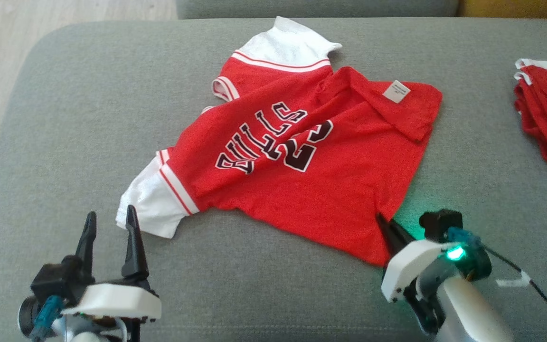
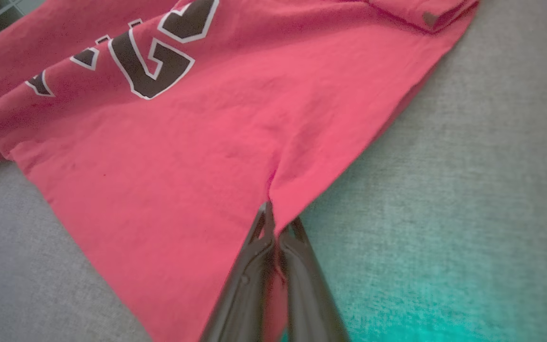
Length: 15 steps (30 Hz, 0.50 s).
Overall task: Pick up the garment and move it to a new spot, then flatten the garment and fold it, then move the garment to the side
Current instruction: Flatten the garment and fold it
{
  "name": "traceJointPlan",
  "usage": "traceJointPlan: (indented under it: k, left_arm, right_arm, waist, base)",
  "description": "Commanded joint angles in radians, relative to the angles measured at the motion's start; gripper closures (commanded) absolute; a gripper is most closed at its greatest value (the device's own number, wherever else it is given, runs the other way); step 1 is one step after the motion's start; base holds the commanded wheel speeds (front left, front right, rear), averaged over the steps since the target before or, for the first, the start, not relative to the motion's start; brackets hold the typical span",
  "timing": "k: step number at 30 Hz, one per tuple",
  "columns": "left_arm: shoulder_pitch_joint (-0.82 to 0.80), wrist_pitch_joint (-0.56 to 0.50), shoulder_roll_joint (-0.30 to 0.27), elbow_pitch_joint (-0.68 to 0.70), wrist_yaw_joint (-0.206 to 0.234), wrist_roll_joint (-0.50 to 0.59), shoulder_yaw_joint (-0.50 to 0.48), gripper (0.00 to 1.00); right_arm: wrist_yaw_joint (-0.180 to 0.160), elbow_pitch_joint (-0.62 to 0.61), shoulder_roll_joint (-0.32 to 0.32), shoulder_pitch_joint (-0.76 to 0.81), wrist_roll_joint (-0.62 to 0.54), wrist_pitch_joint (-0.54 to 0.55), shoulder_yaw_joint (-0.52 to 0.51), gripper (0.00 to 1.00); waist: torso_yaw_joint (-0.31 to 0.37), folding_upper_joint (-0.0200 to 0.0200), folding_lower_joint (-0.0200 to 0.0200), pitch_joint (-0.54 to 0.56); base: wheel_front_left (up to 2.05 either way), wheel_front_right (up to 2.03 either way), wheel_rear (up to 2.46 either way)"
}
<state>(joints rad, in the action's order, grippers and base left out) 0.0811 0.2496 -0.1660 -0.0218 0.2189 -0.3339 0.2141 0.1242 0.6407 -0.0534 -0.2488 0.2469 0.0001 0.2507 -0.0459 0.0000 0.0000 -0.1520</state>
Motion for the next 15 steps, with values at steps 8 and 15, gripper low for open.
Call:
traceJointPlan:
  k: [8,15]
  left_arm:
    - [-0.011,0.012,0.024,0.071,-0.024,0.026,-0.055,0.0]
    - [-0.019,0.012,0.038,0.072,-0.045,0.035,-0.072,0.0]
  right_arm:
    - [0.007,-0.016,-0.008,-0.116,-0.193,0.002,-0.199,1.0]
    - [0.007,-0.021,-0.043,-0.158,-0.271,0.03,-0.317,1.0]
  waist:
    - [0.035,0.0,0.0,-0.019]
    - [0.041,0.0,0.0,-0.05]
  base:
    - [0.0,0.0,0.0]
    - [0.0,0.0,0.0]
